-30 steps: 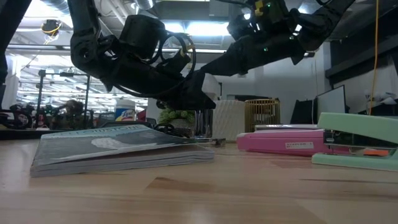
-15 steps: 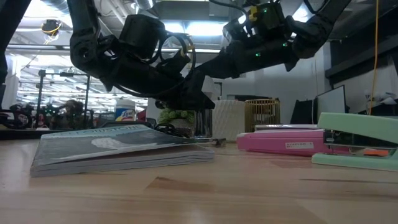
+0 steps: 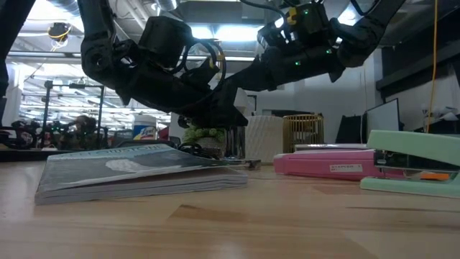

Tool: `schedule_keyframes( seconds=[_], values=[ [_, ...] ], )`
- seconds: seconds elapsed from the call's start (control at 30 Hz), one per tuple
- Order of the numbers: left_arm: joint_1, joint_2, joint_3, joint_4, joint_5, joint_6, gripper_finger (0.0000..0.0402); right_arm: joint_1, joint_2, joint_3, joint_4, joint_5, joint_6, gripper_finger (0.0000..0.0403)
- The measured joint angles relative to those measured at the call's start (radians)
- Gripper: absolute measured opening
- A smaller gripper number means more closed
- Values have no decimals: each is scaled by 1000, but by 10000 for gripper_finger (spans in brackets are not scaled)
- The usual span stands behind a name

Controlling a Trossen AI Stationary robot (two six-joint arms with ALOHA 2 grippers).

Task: Screw lightbulb
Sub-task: Insert the lightbulb into the lamp

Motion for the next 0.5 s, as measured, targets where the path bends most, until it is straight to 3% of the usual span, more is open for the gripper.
schedule_keyframes(
  seconds=[0.5],
  values=[
    [20, -1, -1, -28, 9, -26, 169, -1, 0, -1, 0, -6, 1, 184]
  ],
)
